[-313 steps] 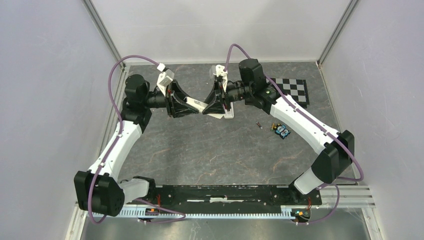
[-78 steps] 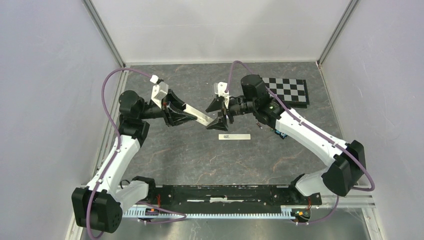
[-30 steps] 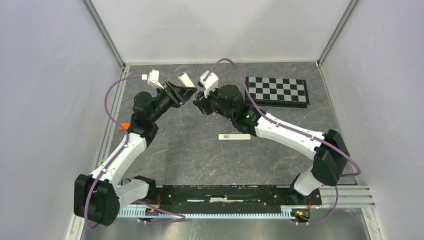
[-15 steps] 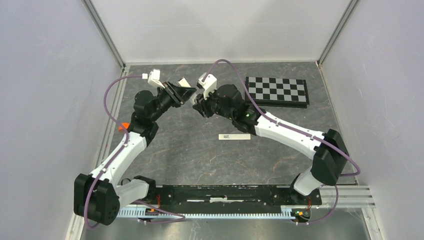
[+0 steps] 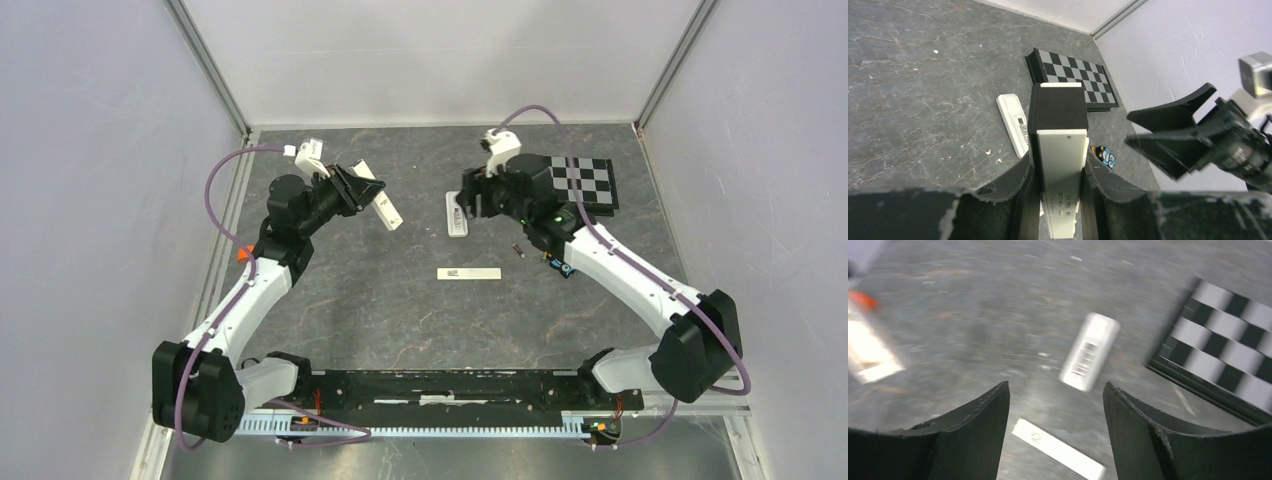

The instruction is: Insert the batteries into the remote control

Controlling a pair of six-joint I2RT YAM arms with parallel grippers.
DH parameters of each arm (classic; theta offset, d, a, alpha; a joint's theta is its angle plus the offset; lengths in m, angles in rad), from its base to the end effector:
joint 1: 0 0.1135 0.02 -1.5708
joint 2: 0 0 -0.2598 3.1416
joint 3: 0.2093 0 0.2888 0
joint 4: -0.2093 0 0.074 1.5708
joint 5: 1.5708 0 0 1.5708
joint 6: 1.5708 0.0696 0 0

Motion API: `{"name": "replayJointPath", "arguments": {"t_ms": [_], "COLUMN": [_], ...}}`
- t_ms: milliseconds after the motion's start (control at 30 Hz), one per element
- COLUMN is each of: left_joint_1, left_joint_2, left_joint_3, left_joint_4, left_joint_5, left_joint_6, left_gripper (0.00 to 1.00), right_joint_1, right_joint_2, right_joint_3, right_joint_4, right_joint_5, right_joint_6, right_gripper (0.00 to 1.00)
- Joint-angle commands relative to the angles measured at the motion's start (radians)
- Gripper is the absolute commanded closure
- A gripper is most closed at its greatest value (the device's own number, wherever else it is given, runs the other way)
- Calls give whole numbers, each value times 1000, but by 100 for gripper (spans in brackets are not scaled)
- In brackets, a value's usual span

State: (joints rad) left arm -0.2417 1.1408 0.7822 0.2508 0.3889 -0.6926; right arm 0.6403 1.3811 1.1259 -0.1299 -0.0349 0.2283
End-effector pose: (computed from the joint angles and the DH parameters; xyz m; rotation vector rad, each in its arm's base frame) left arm 0.3188 -0.1058 0.2918 -0.0897 1.7751 -1.0153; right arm 0.3133 0.2365 0.3015 -0.4331 1.9576 0.6000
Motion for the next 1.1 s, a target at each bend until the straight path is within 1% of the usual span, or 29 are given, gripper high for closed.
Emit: {"name": "replayJointPath", "arguments": {"t_ms": [0,67,133,267,367,433,533,633,700,767,867,900,933,1000,1067], "left_joint_1": [15,15,14,15,15,15,14,15,15,15,15,15,15,15,15], "left_joint_2": [1,3,12,23,29,29,32,33,36,40,41,42,40,39,40], "left_joint_3": [-6,-10,-11,-10,-12,-12,-18,-27,-29,-27,-24,-23,-23,-23,-22], "left_joint_4": [50,75,106,156,191,200,214,235,241,241,241,240,240,240,240], "left_joint_5": [67,101,165,306,372,384,386,384,385,384,379,376,373,375,378], "left_joint_6": [60,72,89,111,114,113,104,90,88,86,89,90,90,91,93], "left_gripper": [98,98,97,97,95,94,94,93,93,93,92,92,92,92,92], "right_joint_1": [-96,-136,-172,-227,-275,-307,-341,-348,-346,-346,-345,-346,-346,-346,-346], "right_joint_2": [-20,-7,13,82,127,131,134,143,148,159,182,193,207,238,262], "right_joint_3": [-68,-96,-124,-128,-143,-175,-203,-208,-207,-201,-198,-195,-191,-175,-164], "right_joint_4": [-187,-232,-254,-328,-375,-356,-310,-259,-226,-210,-193,-187,-183,-181,-156], "right_joint_5": [230,275,294,340,382,383,358,282,213,144,127,144,158,197,203], "right_joint_6": [15,9,-1,-11,11,23,32,2,-18,-37,-36,-29,-19,2,7], "right_gripper": [29,34,38,39,39,41,49,58,59,57,56,59,64,72,76]}}
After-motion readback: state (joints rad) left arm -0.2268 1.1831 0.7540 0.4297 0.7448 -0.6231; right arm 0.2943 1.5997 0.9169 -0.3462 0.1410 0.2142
